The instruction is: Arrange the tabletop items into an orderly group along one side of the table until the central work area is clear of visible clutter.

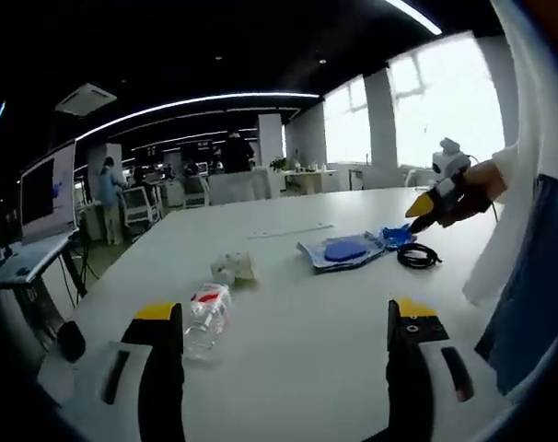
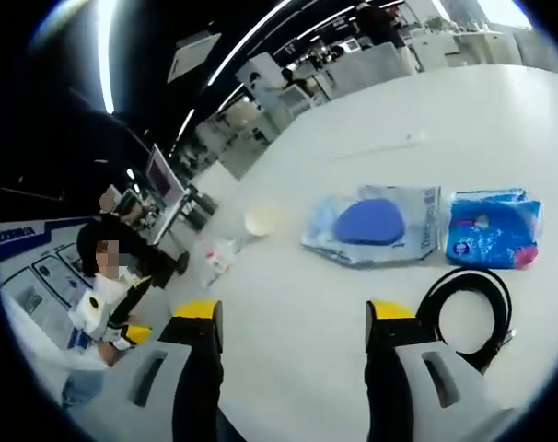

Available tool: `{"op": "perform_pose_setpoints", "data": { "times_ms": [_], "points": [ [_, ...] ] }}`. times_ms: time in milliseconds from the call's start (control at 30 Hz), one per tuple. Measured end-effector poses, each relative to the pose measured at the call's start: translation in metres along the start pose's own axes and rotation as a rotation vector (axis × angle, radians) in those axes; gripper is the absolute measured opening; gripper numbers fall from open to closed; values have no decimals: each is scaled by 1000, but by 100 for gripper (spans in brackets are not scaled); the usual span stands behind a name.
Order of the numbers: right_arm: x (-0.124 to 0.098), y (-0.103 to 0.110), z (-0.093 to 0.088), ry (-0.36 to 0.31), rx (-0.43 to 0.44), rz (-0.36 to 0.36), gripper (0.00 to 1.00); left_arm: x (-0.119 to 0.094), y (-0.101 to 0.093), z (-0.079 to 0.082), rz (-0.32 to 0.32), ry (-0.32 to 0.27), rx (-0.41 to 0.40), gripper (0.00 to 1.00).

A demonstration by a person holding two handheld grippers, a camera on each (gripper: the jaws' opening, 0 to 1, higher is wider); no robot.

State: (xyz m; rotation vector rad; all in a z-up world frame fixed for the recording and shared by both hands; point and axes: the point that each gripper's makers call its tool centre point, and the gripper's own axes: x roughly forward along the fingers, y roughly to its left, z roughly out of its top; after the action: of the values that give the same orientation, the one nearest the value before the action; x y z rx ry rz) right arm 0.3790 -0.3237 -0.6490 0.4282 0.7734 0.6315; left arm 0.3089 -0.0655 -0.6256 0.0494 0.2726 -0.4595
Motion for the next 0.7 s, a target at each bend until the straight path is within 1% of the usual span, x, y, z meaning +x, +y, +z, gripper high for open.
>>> {"op": "perform_pose_setpoints", "data": {
  "times_ms": [33,100,167,233,300,367,400,467,500,533,567,600,633,667,700],
  "points": [
    [7,5,3,2,-4,9,61,-1,3,1,14,-6,4,93],
    [14,10,8,4,-7,21,60,-2,7,4,41,-16,9,96],
    [20,18,14,2,-12,38,60,-3,11,6,60,-23,16,96],
    [23,21,22,-11,-11,43,60,-3,11,4,64,-15,11,95],
    [28,28,28,-8,-1,66,60,-2,9,1,58,1,7,94],
    [33,36,33,13,-37,89,60,-2,8,-2,54,11,1,93],
    [34,38,36,33,-69,92,59,-2,8,-3,53,12,-6,92],
    [38,33,51,54,-192,44,58,-3,11,-4,62,16,-11,91],
    [39,32,58,59,-233,30,57,-3,12,-5,68,19,-11,91],
    [41,36,70,52,-251,32,57,-2,14,-6,76,24,-19,92],
    [42,40,77,45,-231,43,57,-2,15,-7,80,29,-22,92],
    [45,42,90,31,-210,59,57,-2,16,-10,83,42,-28,93],
    [46,45,97,19,-197,70,57,-2,16,-11,81,46,-29,93],
    [48,49,107,6,-190,84,57,-2,15,-12,78,53,-26,92],
    [49,51,113,3,-197,86,57,-2,14,-12,76,58,-20,90]
  ]
}}
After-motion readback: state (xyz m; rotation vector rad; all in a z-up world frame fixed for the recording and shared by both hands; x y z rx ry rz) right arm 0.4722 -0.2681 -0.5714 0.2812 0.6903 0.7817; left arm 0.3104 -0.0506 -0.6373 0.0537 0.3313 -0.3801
